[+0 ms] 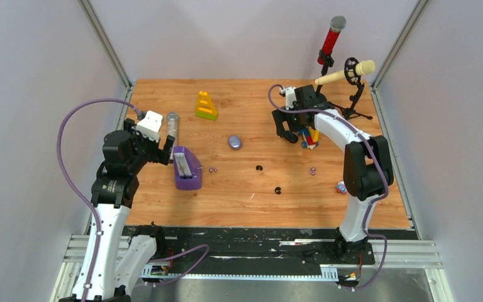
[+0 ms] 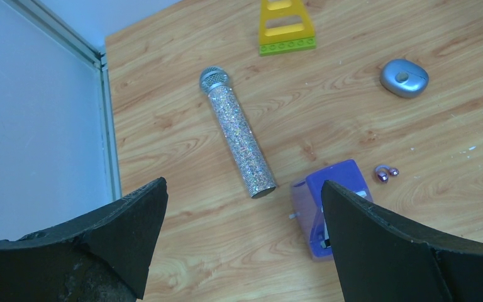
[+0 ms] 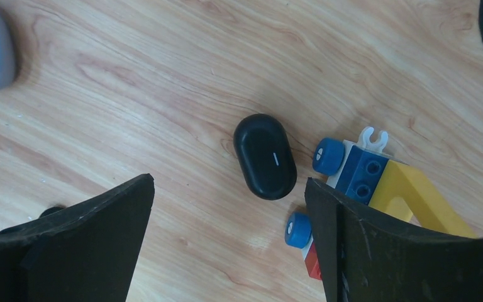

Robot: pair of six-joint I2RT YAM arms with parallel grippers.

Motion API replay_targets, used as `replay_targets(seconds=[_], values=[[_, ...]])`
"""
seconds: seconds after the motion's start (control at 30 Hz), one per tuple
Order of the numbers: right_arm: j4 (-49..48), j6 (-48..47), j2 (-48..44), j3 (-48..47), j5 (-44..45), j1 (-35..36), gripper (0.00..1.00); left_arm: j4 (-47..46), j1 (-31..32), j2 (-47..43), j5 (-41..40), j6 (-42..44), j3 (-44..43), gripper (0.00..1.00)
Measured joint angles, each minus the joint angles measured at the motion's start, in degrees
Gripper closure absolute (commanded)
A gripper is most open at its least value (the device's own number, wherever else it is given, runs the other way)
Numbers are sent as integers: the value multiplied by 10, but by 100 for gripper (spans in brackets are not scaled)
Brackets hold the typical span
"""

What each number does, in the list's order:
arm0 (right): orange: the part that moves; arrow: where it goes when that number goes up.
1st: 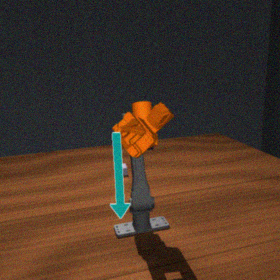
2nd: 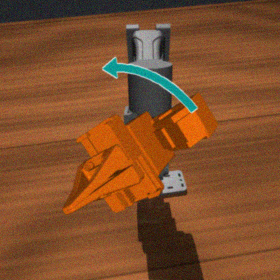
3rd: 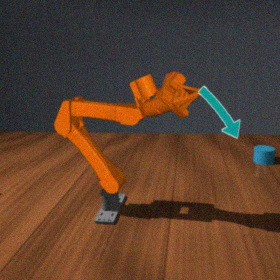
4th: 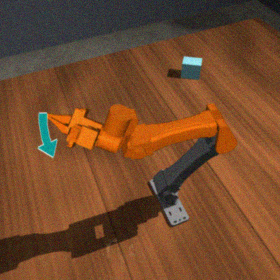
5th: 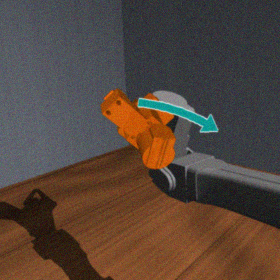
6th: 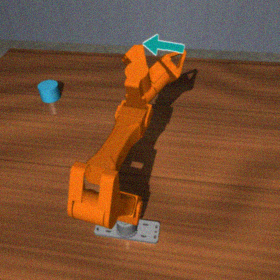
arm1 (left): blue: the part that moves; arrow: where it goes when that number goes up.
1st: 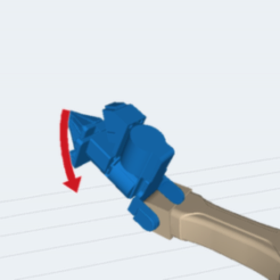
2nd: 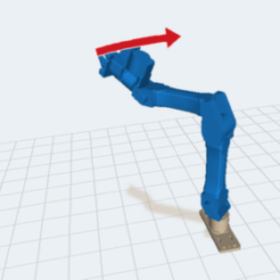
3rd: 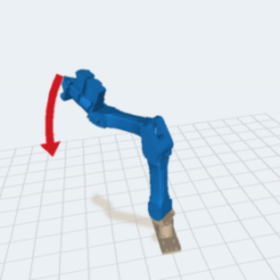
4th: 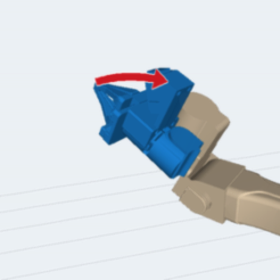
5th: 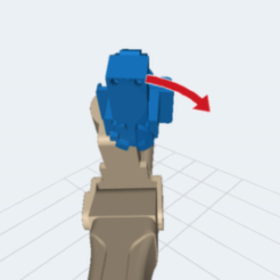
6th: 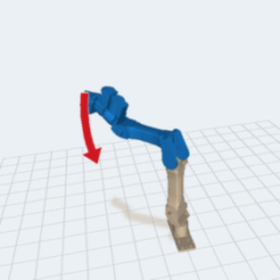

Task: Insert the wireless bluetooth earbuds into the charging case
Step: Pick up the charging case at the center of the board.

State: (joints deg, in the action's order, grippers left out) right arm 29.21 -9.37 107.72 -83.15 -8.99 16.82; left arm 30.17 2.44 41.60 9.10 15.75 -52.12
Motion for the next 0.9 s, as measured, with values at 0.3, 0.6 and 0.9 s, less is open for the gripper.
replay_targets(seconds=[0.3, 0.6, 0.9], values=[[-5, -7, 24, 0, 1, 0, 9, 0, 0, 0, -2, 0, 0, 0], [-16, 2, 58, 0, 3, 0, 12, 0, 0, 0, -3, 0, 0, 0], [-43, 5, 65, 6, 9, 1, 11, 0, 0, 4, -5, 0, 0, 0]])
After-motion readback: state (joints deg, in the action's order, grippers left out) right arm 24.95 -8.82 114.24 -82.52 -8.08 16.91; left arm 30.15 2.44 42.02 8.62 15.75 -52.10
